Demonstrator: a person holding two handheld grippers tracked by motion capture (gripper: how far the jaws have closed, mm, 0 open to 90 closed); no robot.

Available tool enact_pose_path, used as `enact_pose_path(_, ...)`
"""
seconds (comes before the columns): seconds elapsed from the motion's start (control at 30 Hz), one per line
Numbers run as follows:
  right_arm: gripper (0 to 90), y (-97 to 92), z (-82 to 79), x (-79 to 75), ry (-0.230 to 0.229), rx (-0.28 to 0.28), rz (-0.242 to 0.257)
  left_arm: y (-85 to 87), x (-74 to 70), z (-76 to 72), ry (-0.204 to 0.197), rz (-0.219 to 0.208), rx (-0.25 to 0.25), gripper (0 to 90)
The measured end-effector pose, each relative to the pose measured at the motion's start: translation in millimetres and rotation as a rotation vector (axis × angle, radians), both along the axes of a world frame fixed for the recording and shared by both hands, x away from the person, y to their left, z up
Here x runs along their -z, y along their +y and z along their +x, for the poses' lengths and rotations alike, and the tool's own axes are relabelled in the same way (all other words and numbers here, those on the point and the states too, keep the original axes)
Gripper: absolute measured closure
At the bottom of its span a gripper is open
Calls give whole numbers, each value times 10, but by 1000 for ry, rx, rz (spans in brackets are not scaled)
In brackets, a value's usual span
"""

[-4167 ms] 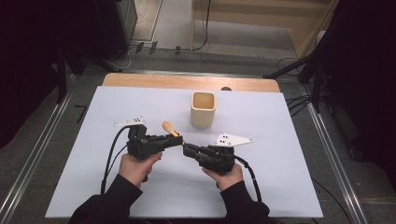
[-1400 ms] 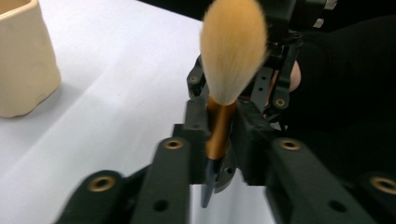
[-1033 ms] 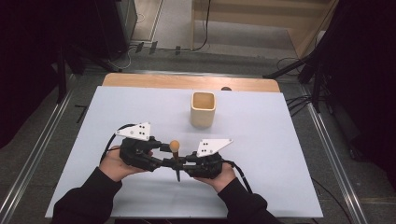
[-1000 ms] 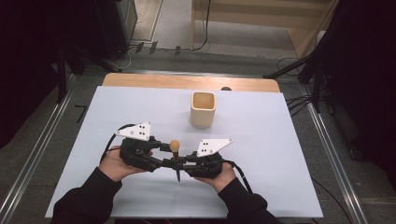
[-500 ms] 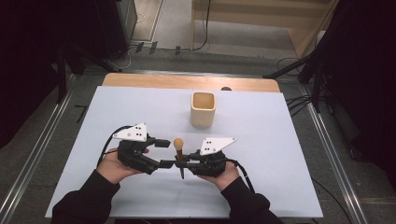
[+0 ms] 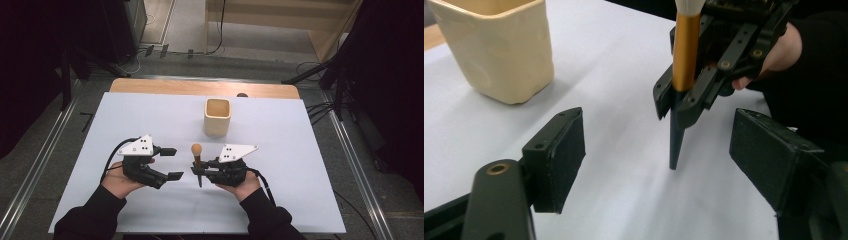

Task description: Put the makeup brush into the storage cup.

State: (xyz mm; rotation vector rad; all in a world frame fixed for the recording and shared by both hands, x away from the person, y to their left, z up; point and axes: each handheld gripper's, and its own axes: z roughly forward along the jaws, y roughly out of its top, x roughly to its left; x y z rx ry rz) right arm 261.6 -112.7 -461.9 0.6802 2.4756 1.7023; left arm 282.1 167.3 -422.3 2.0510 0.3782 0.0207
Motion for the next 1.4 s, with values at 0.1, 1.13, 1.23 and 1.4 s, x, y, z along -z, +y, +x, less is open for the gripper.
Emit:
enact_pose_path(0.1,786,-28,7,-14,-3,13,3,21,30,-15,-18,-16,-13,199)
enact_pose_path(1.13,787,-235,49,-108,2,100,18,383,207,-170,-104,-139,-93,151)
enact_pose_path(1.23,786,-257,52,-117,-1,109,22,412,209,-176,-109,-129,-103,146)
enact_pose_path(1.4,786,-296,61,-140,-4,128,26,445,216,-189,-112,-131,-104,143)
